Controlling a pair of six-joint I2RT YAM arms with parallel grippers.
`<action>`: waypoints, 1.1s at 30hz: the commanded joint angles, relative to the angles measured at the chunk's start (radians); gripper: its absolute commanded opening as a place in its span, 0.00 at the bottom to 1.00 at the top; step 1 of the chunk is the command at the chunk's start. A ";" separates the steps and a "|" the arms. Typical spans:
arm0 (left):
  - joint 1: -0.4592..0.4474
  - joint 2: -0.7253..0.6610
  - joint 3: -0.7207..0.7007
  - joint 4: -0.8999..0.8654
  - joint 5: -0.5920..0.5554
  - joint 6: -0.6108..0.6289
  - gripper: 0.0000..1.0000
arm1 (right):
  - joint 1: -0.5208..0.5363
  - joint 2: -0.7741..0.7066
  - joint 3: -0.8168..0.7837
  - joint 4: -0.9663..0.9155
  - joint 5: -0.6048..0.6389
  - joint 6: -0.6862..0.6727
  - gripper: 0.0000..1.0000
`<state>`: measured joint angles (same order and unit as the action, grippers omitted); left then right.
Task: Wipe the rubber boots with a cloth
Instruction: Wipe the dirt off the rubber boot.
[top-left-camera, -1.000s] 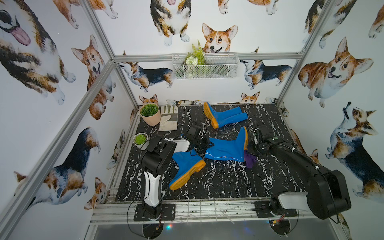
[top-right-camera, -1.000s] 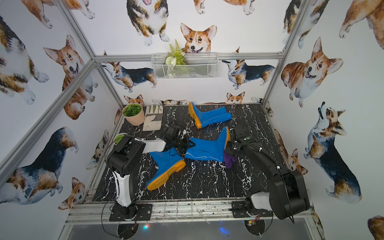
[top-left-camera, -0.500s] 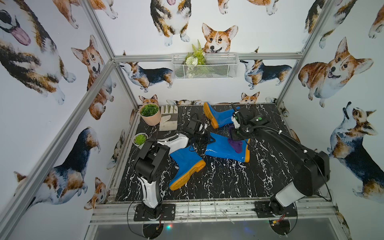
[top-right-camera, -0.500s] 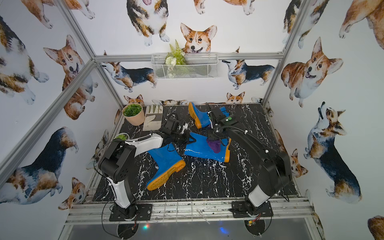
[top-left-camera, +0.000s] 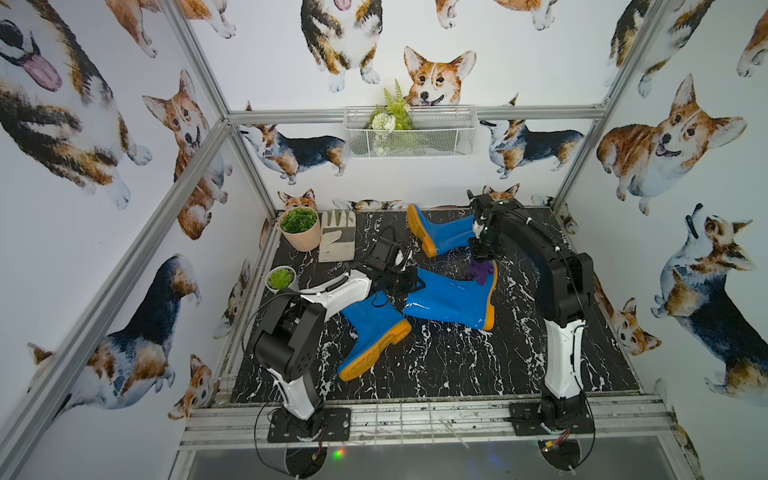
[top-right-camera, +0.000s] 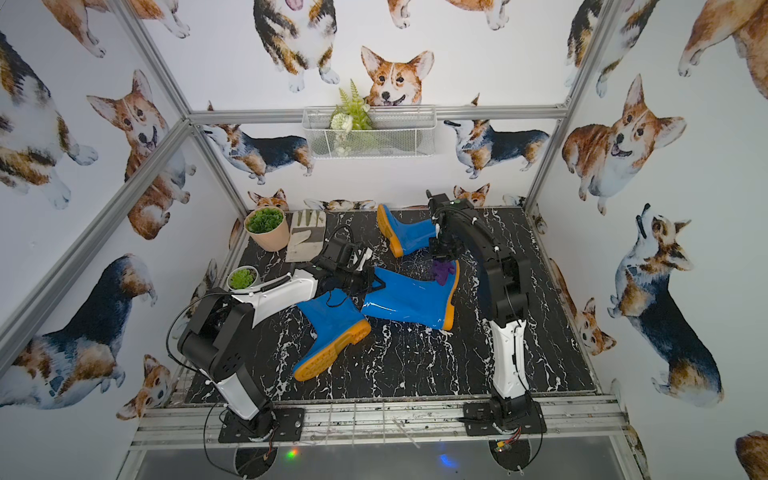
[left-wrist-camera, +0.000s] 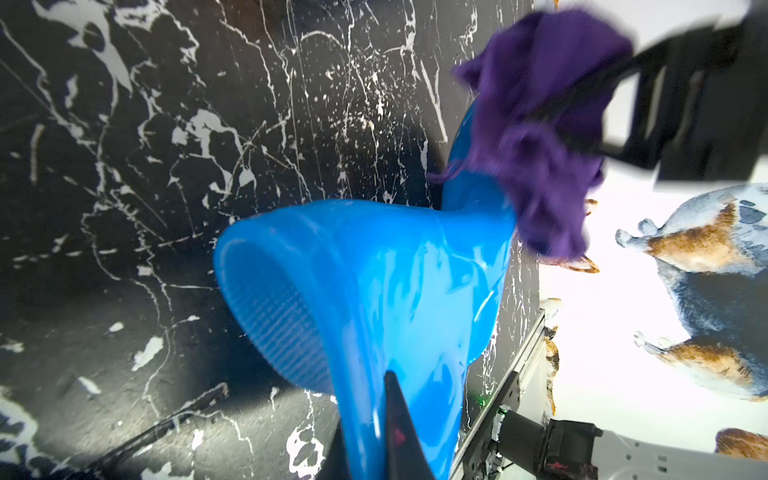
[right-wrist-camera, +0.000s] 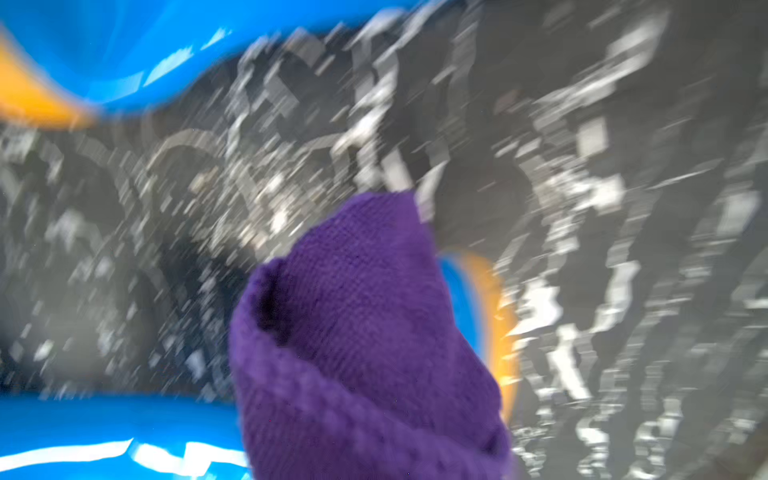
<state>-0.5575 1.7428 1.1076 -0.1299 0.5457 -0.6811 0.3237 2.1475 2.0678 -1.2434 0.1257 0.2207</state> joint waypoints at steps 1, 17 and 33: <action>-0.001 -0.010 -0.006 0.001 0.011 0.013 0.00 | 0.031 -0.026 0.072 -0.152 0.060 -0.022 0.00; -0.001 -0.044 0.002 -0.014 0.010 0.002 0.00 | 0.056 -0.159 -0.305 0.052 -0.160 0.048 0.00; -0.013 -0.045 0.023 -0.009 -0.005 -0.028 0.00 | 0.262 -0.321 -0.443 0.150 -0.228 0.102 0.00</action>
<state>-0.5655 1.6939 1.1198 -0.1436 0.5346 -0.7033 0.5343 1.7752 1.6356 -1.1011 -0.0456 0.3050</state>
